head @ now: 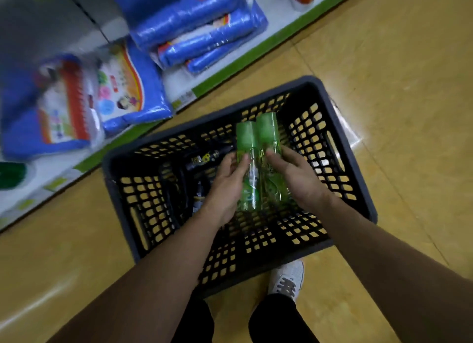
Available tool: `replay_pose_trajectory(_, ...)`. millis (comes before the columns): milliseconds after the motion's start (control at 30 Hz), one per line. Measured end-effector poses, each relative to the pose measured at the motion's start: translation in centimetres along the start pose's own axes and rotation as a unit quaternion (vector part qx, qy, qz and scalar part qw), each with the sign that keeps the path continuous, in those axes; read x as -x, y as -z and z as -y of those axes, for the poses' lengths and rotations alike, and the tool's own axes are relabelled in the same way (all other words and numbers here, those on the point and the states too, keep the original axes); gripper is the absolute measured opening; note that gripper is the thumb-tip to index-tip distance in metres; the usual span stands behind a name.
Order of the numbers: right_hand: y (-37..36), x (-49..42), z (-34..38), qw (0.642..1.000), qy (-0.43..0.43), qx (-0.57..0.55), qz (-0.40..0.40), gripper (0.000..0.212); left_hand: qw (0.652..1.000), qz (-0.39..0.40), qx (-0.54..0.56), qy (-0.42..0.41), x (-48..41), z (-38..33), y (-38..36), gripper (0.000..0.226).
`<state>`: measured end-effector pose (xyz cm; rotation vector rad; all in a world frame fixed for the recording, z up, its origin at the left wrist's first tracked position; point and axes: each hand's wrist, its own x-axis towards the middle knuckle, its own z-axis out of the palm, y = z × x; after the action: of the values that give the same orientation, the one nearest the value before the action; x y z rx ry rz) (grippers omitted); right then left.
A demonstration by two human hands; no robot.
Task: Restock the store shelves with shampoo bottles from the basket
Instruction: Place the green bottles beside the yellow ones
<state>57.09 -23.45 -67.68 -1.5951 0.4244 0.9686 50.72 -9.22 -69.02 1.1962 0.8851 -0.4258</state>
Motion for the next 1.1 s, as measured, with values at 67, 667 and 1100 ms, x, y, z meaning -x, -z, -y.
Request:
replay_pose_trajectory(67, -1.5, 3.0, 2.6, 0.999, 0.003, -0.044, -0.001, 0.091, 1.0, 0.002, 0.021, -0.003, 2.7, -2.5, 1.2, 0.058)
replay_pose_trajectory(667, -16.6, 27.9, 25.3, 0.975, 0.162, -0.092, 0.119, 0.07, 0.97, -0.054, 0.128, -0.2, 30.5, -25.0, 13.3, 0.039)
replay_pose_trajectory(1100, -27.1, 39.7, 35.6, 0.927, 0.24, -0.046, 0.283, 0.091, 0.919, -0.16, 0.118, -0.34, 46.9, -32.5, 20.5, 0.056)
